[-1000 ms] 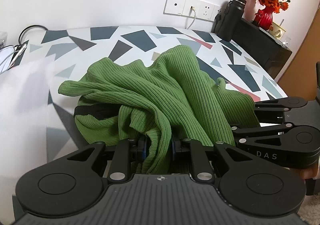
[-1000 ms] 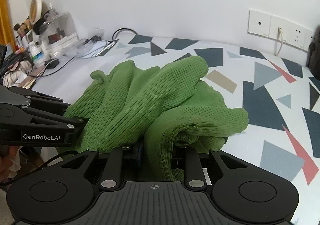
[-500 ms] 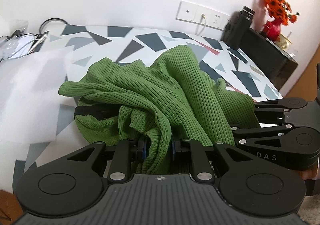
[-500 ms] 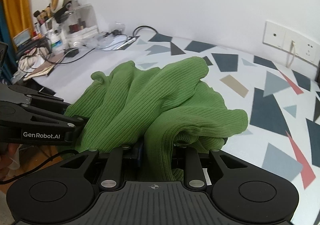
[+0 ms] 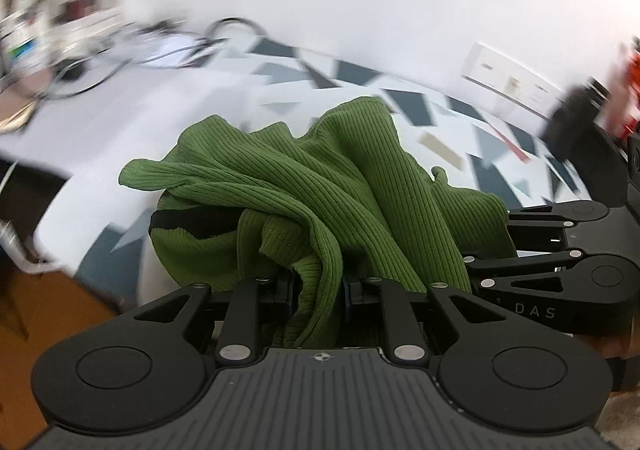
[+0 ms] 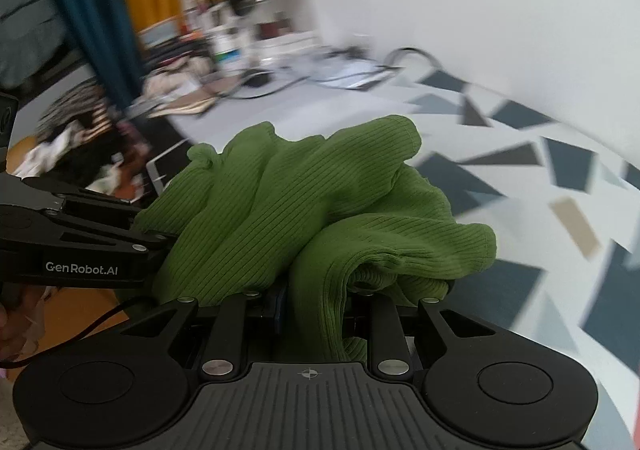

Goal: Fold clothes
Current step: 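Carry the held sweater with both tools over to the tan chair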

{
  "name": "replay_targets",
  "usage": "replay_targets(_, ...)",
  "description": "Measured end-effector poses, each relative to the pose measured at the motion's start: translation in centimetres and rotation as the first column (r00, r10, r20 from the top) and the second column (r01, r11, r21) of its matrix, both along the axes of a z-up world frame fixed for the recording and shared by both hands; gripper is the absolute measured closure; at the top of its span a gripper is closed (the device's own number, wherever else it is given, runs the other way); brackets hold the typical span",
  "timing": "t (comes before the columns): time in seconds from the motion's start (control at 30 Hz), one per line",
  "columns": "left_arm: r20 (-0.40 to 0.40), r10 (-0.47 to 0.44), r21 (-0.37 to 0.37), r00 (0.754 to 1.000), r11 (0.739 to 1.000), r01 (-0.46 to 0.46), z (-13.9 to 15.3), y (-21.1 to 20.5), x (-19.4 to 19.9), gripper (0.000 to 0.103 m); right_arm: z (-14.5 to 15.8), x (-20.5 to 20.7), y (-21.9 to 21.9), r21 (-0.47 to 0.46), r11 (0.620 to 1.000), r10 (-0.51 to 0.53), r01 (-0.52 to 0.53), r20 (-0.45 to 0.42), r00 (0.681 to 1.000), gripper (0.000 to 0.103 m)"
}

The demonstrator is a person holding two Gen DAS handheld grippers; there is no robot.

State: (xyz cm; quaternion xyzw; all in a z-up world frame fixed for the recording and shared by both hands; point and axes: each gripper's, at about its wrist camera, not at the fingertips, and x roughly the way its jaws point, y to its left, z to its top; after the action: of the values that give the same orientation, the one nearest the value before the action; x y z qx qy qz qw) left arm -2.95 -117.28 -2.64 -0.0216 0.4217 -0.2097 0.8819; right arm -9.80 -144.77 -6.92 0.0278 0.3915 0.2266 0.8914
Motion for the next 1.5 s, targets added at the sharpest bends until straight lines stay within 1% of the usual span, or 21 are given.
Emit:
replay_targets(0.1,0.005,0.097,0.013,0.995,0.995,-0.097,0.3,1.6,-1.1,0.084,0.3,0.7,1.5,0.008,0.995,0.102,-0.102,0.005,0.995,0.082)
replay_targets(0.2,0.01,0.2,0.015,0.98,0.98,-0.2,0.7,3.6,-2.5,0.084,0.7,1.2,3.4,0.031,0.98,0.198,-0.198,0.009,0.98,0.082)
replay_targets(0.4,0.017,0.379,0.009,0.925,0.925,-0.379,1.4,8.6,-5.9,0.084,2.1,0.7,9.0,0.03,0.928,0.37,-0.371,0.029,0.928,0.082)
replay_targets(0.63,0.045,0.505,-0.03,0.862,0.863,-0.504,2.0,15.7,-10.2,0.084,4.1,-1.1,17.2,-0.006,0.863,0.505,-0.505,0.056,0.861,0.082)
replay_targets(0.83,0.069,0.571,-0.049,0.818,0.821,-0.569,2.3,23.4,-13.4,0.084,6.0,-3.2,26.0,-0.043,0.82,0.572,-0.571,0.087,0.815,0.082)
replay_targets(0.9,0.078,0.584,-0.051,0.808,0.812,-0.581,2.4,26.0,-14.2,0.084,6.4,-3.6,29.1,-0.043,0.808,0.588,-0.587,0.093,0.803,0.082)
replay_targets(1.0,0.09,0.592,-0.06,0.801,0.806,-0.589,2.5,30.0,-14.9,0.084,7.1,-4.0,33.6,-0.047,0.795,0.606,-0.605,0.099,0.789,0.082)
replay_targets(1.1,0.096,0.603,-0.071,0.792,0.798,-0.599,2.4,33.1,-15.0,0.084,7.7,-4.4,37.3,-0.075,0.789,0.614,-0.61,0.119,0.78,0.082)
replay_targets(1.23,0.105,0.614,-0.067,0.782,0.789,-0.61,2.5,36.3,-15.2,0.084,7.9,-4.1,41.3,-0.063,0.785,0.619,-0.616,0.109,0.778,0.082)
replay_targets(1.37,0.09,0.641,-0.063,0.762,0.767,-0.638,2.0,39.4,-14.4,0.084,7.4,-3.2,45.1,-0.056,0.773,0.634,-0.632,0.098,0.767,0.082)
replay_targets(1.5,0.076,0.668,-0.058,0.741,0.744,-0.665,1.6,42.6,-13.6,0.084,6.7,-1.4,48.8,-0.046,0.747,0.664,-0.663,0.082,0.743,0.082)
